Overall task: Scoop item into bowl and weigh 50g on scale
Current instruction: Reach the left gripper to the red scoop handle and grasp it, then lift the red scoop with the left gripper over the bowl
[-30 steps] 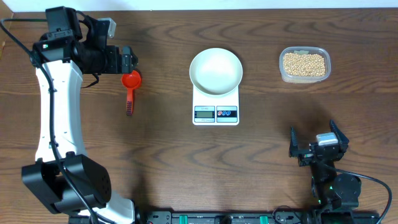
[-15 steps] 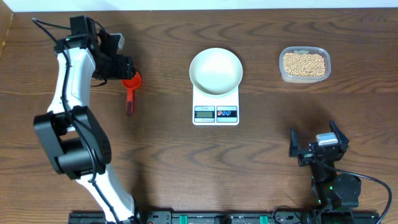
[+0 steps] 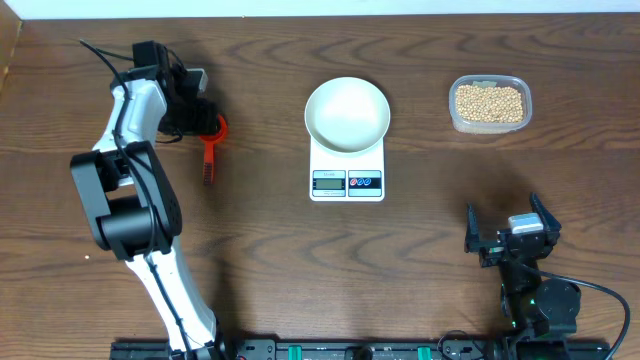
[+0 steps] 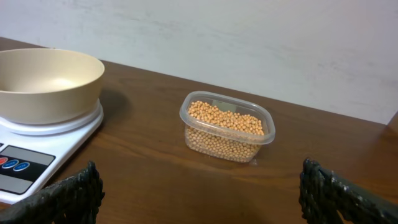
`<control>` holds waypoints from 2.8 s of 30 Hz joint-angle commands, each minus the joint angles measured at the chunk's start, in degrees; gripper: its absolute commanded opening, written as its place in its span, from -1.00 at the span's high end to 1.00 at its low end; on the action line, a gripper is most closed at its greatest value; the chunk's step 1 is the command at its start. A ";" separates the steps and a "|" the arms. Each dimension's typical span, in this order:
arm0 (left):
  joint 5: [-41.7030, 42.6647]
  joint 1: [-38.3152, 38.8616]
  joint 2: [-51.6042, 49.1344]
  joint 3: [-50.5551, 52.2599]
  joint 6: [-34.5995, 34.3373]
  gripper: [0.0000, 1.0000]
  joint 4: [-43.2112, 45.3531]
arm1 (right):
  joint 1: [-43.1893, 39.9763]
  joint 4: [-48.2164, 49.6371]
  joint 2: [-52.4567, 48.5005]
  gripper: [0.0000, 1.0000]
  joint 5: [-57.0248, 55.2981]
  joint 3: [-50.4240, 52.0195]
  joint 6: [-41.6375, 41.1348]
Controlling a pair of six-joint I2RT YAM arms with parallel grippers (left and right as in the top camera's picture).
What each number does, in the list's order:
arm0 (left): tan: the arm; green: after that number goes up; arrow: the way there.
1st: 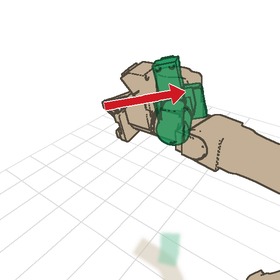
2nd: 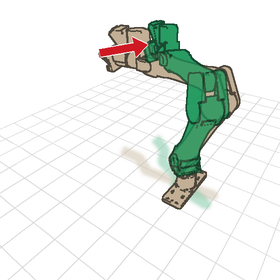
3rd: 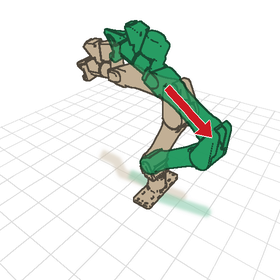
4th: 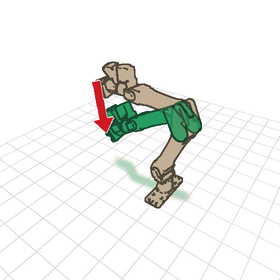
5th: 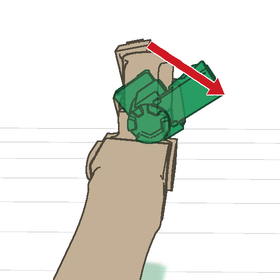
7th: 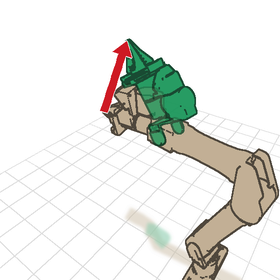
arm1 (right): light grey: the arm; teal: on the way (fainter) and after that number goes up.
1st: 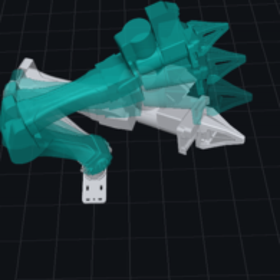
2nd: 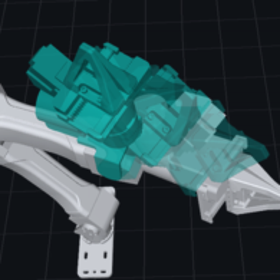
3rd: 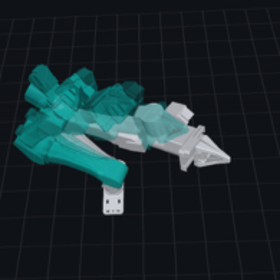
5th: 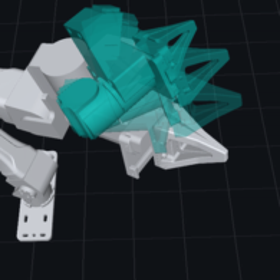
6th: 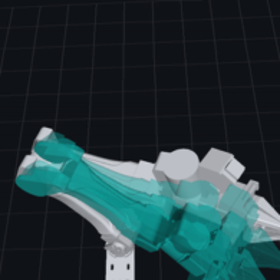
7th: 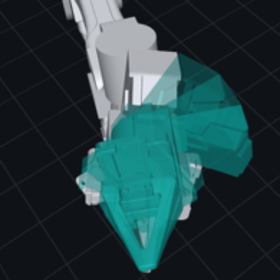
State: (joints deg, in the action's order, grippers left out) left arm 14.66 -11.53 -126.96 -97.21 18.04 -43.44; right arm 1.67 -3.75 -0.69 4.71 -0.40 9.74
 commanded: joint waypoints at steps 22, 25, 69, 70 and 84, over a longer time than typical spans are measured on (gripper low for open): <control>-2.27 -0.02 -1.57 2.51 -4.52 0.76 2.89 | 0.35 -0.17 0.39 -0.99 0.33 0.09 -0.02; -2.25 -0.02 -1.55 2.49 -6.49 0.85 3.10 | 0.35 -0.17 0.39 -0.99 0.33 0.09 -0.02; 5.27 29.18 26.32 0.33 -78.55 0.86 8.46 | 0.24 4.31 0.39 -0.98 1.05 0.09 2.01; 5.25 29.46 26.27 0.33 -78.55 0.86 8.79 | 0.24 6.10 0.39 -0.98 5.14 0.09 2.10; 5.27 30.01 25.99 0.33 -77.88 0.86 11.34 | 0.24 16.81 -19.10 -0.99 27.17 -15.61 -0.04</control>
State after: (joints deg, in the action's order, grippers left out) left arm 19.62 18.46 -100.12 -97.10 -60.16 -32.67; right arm 1.67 12.73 -13.52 26.33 -8.82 10.70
